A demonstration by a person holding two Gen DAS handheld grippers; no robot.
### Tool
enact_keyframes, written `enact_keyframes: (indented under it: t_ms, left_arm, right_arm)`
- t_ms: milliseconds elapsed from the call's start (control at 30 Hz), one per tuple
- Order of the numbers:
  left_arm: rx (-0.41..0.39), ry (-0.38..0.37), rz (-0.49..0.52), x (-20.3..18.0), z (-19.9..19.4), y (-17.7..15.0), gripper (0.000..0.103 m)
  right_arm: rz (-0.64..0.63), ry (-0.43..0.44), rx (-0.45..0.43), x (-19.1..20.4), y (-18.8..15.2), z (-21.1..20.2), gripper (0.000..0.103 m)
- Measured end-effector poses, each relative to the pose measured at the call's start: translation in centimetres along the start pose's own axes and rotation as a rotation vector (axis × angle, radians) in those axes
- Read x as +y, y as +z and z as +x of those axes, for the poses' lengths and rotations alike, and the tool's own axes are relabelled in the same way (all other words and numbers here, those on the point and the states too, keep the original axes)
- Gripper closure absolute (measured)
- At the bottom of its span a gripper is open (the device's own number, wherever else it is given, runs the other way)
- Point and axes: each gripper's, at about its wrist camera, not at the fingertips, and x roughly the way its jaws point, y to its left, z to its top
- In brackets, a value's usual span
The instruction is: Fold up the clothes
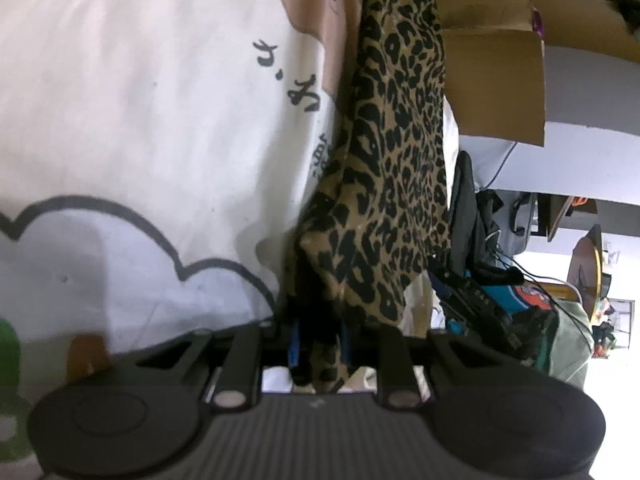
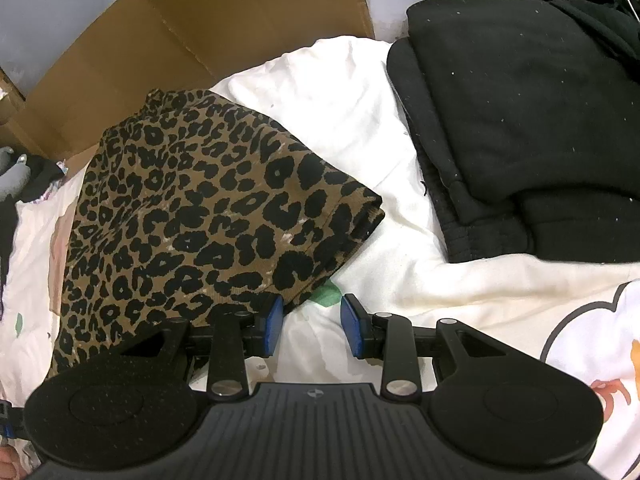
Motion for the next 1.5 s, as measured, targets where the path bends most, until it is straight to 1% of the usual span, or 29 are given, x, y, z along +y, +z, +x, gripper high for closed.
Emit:
enact_keyframes:
  t_ms: [133,267,367,433,600,733,867,900,1000,1067,1167,1267,1500]
  left_arm:
    - [0.003,0.004,0.016,0.1,-0.2,-0.5,0.080]
    - [0.003,0.031,0.026,-0.1,0.0,-0.4,0.093]
    - [0.008,0.063,0.053,-0.5,-0.5,-0.3,0.097]
    - [0.005,0.085,0.069,-1.0,-0.9,-0.1,0.098]
    - [0.004,0.168,0.147,-2.4,-2.1,0.6,0.098]
    - [0.000,0.206,0.176,-3.1,-2.5,0.9,0.099]
    - [-0.007,0.222,0.177,-3.1,-2.6,1.1,0.099]
    - [-0.008,0.224,0.178,-3.0,-2.6,1.1,0.098]
    - [-0.011,0.229,0.180,-3.0,-2.7,1.2,0.098]
    - [-0.013,0.229,0.178,-3.0,-2.7,1.2,0.098]
    - [-0.015,0.229,0.175,-2.9,-2.9,1.2,0.098]
    - [-0.013,0.232,0.177,-2.8,-3.0,1.3,0.098]
    - [-0.007,0.231,0.183,-2.7,-3.2,1.4,0.098]
  right_arm:
    - [0.027,0.004,-0.005,-0.4,0.1,-0.1,0.064]
    - [0.042,-0.007,-0.021,-0.8,0.3,-0.5,0.064]
    - [0.051,-0.016,-0.039,-1.1,0.5,-0.8,0.064]
    - [0.062,-0.026,-0.050,-1.4,0.7,-1.0,0.064]
    - [0.070,-0.023,-0.072,-1.9,1.2,-1.2,0.064]
    - [0.055,-0.019,-0.101,-1.8,1.7,-1.6,0.064]
    - [0.031,0.000,-0.142,-1.7,2.5,-2.2,0.064]
    - [0.030,0.011,-0.140,-1.8,2.8,-2.1,0.064]
    - [-0.001,-0.006,-0.133,-1.8,3.9,-1.3,0.064]
    - [-0.039,-0.005,-0.094,-2.0,4.7,-0.1,0.064]
    - [-0.108,-0.030,-0.042,-1.6,5.1,1.7,0.064]
    - [-0.109,-0.029,-0.003,-1.8,5.4,2.7,0.064]
    - [-0.141,-0.014,0.026,-1.3,6.2,3.9,0.066]
